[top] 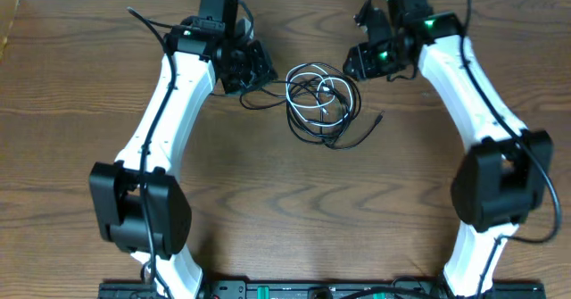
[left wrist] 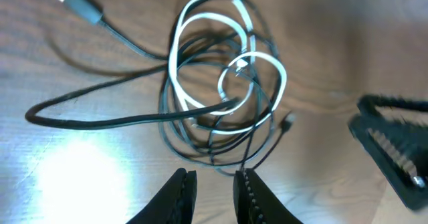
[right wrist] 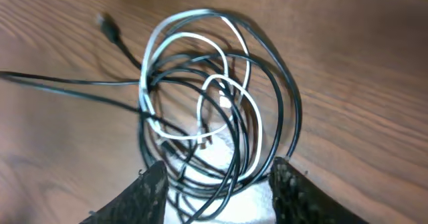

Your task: Untangle cables

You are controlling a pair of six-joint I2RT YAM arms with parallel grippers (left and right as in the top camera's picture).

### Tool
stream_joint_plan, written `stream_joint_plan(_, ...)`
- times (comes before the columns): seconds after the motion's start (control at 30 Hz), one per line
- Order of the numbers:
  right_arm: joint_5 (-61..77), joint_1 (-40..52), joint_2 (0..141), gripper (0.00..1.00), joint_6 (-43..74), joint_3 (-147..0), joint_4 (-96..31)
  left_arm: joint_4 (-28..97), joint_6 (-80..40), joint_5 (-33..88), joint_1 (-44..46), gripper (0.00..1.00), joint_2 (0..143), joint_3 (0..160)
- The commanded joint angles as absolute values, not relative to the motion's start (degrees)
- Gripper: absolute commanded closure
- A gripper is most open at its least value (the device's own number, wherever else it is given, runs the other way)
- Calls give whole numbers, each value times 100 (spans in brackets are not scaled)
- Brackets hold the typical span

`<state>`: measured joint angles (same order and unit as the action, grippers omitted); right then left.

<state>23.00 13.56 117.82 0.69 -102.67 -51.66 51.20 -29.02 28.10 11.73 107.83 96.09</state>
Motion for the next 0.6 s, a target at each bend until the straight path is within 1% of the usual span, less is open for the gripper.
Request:
stream_joint_plan(0.0,2467,1398,12145,51,-10,-10256,-5048,5188,-2657,2718,1214,76,11128,9579)
stream_joint_plan(0.17,2917,1398,12676,50,-285,-10256,-5026,5199,-2659,2716,1326,76,11330,9577)
stream_joint_plan(0.37,2923,1431,12980,50,-497,-10254,-4814,5162,-2659,2714,1409,76,11459,9577)
stream_joint_plan(0.57,2908,1511,13122,57,-746,-10254,-4584,5157,-2659,2714,1409,76,11478,9577)
